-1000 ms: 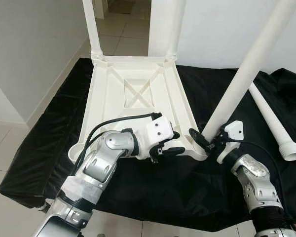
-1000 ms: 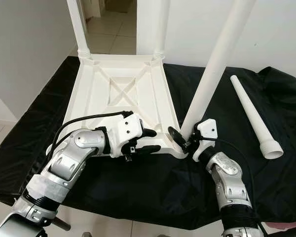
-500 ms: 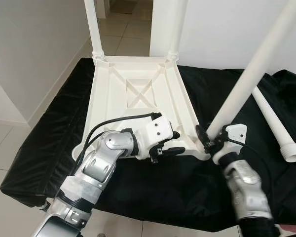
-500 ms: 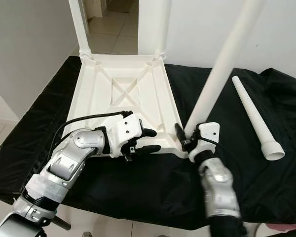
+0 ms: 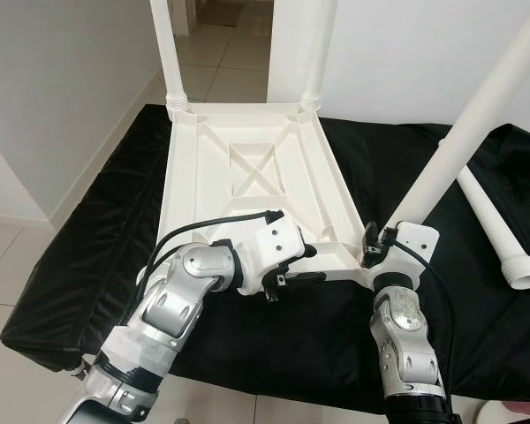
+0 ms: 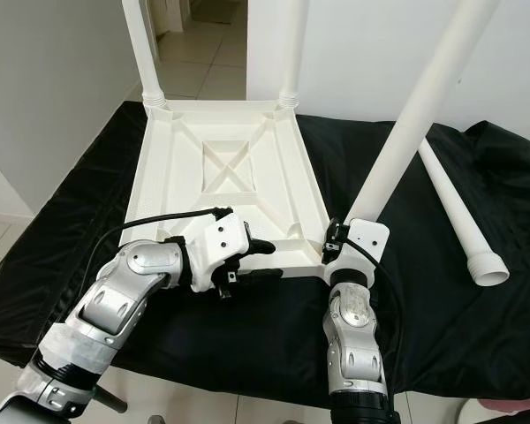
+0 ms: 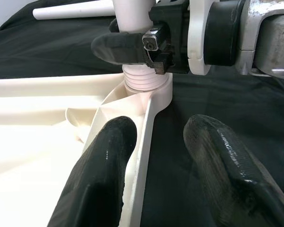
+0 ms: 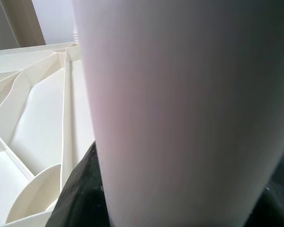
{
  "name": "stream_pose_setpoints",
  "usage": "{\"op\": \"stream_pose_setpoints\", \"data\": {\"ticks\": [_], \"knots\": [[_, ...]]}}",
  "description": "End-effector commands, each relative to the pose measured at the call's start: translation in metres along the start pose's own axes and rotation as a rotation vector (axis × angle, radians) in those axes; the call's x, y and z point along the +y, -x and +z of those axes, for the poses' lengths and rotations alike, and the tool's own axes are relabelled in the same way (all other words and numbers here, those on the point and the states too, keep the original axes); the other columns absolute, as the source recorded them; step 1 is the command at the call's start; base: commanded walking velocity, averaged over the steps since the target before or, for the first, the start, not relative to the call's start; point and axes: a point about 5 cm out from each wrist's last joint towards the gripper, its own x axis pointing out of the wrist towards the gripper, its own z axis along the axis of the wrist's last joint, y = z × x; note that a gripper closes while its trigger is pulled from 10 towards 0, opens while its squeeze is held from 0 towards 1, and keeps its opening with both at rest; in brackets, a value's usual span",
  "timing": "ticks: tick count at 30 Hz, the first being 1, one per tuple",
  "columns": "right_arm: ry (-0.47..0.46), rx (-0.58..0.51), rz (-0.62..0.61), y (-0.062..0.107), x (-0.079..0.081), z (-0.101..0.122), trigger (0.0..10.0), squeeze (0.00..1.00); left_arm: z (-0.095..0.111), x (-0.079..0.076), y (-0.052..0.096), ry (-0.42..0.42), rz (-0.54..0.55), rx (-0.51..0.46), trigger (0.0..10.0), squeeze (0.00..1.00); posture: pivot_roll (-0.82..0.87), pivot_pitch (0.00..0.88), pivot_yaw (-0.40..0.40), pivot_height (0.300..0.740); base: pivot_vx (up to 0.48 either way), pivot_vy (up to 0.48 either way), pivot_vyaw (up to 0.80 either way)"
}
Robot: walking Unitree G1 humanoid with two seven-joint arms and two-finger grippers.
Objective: Building children table
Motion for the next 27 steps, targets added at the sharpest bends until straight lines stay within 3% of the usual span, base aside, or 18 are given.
{"op": "stream_pose_setpoints", "data": {"ticks": [1,2,3,4,10,14,22,23,27], "knots": [[-0.025,0.026,0.000,0.004,0.005,-0.004,10.0,0.00,-0.001,0.001,0.001,0.007,0.044,0.003,10.0,0.00,-0.06,0.000,-0.025,0.740,0.000,0.000,0.00],[-0.025,0.026,0.000,0.004,0.005,-0.004,10.0,0.00,-0.001,0.001,0.001,0.007,0.044,0.003,10.0,0.00,-0.06,0.000,-0.025,0.740,0.000,0.000,0.00],[-0.025,0.024,0.005,0.005,0.006,-0.004,10.0,0.42,-0.001,0.001,0.000,0.007,0.046,0.002,10.0,0.00,-0.06,0.000,-0.025,0.740,0.000,0.000,0.00],[-0.041,0.013,0.021,0.006,0.009,-0.002,10.0,1.00,0.000,0.002,0.000,0.007,0.050,0.000,10.0,0.00,-0.06,0.000,-0.024,0.740,0.000,0.000,0.00],[-0.028,-0.027,0.009,0.012,0.011,0.007,10.0,1.00,0.001,0.009,0.002,0.001,0.097,-0.002,10.0,0.00,-0.07,0.000,-0.022,0.740,0.000,0.000,0.00],[0.001,-0.045,0.006,0.021,0.003,0.008,10.0,1.00,0.003,0.024,0.004,0.011,0.188,-0.012,10.0,0.00,-0.08,0.000,-0.018,0.740,0.000,0.000,0.00],[-0.008,-0.063,0.038,0.033,-0.003,0.008,10.0,1.00,0.004,0.035,0.007,0.008,0.254,-0.011,10.0,0.00,-0.09,0.000,-0.013,0.740,0.000,0.000,0.00],[-0.005,-0.058,0.043,0.038,-0.005,0.006,10.0,0.00,0.002,0.039,0.008,0.006,0.279,0.001,10.0,0.00,-0.09,0.000,-0.013,0.740,0.000,0.000,0.00],[-0.003,-0.054,0.047,0.042,-0.007,0.005,10.0,0.00,0.001,0.043,0.009,0.005,0.298,0.010,10.0,0.00,-0.09,0.000,-0.013,0.740,0.000,0.000,0.00]]}}
